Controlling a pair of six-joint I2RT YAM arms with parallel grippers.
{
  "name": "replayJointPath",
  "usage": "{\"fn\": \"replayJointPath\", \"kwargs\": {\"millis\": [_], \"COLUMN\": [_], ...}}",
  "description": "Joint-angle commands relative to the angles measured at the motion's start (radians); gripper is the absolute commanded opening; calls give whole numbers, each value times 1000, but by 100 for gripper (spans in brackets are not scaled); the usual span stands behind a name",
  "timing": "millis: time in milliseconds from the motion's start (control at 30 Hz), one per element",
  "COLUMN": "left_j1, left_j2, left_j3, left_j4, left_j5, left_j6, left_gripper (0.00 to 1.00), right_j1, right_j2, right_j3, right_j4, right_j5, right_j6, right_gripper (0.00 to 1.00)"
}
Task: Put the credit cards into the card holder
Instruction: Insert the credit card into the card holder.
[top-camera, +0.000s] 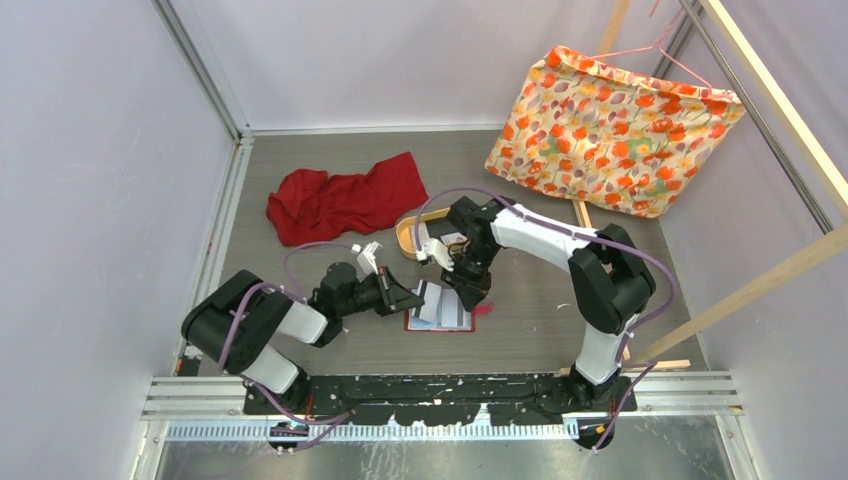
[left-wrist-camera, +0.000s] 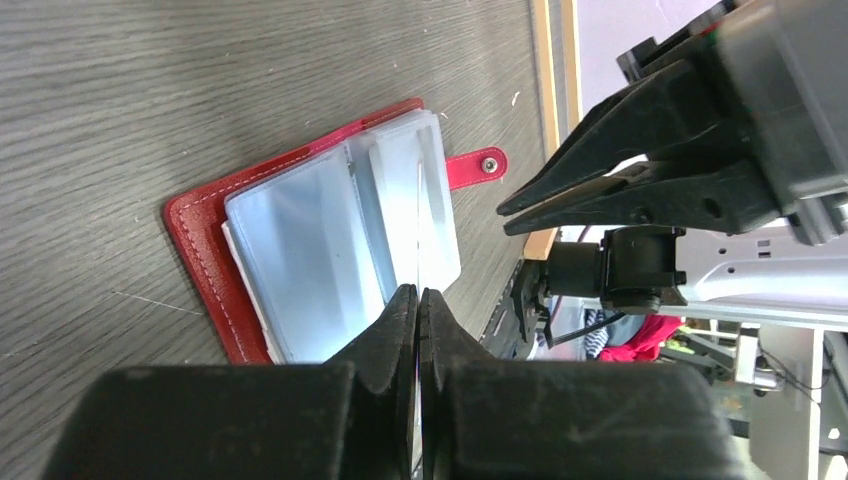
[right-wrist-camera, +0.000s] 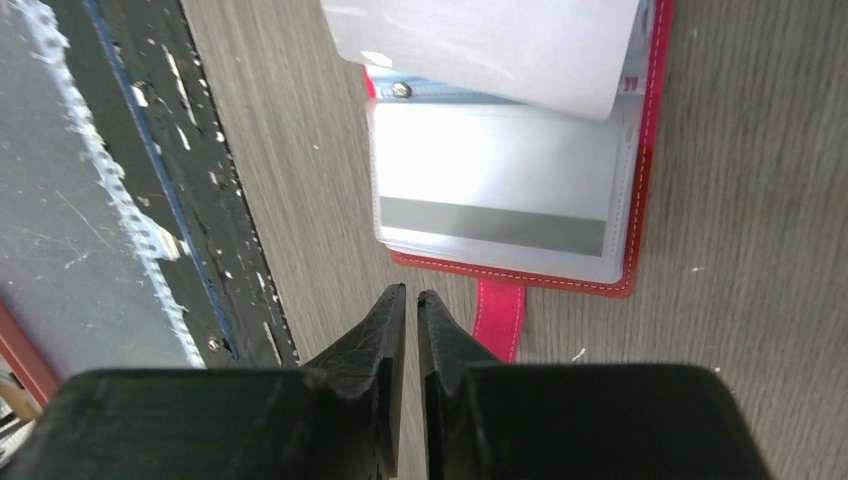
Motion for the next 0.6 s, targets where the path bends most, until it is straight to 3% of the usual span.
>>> {"fn": "replayJointPath", "kwargs": {"millis": [0,300,567], "left_j1": [-5,-5,-4], "left_j2": [-102,-170,-126], "left_j3": [36,63,57], "left_j4": [-147,-259,-210], "left_j5": [5,30,41], "left_j6": [104,154,151], "left_gripper": [0,0,0], "right_j1": [0,28,30], "right_j2": [-65,5,58], "right_j3": [4,-4,1], "right_j4": [28,141,135], "right_j5": [-99,-22,44], "right_j6": [1,119,119], "right_gripper": [16,18,18]}}
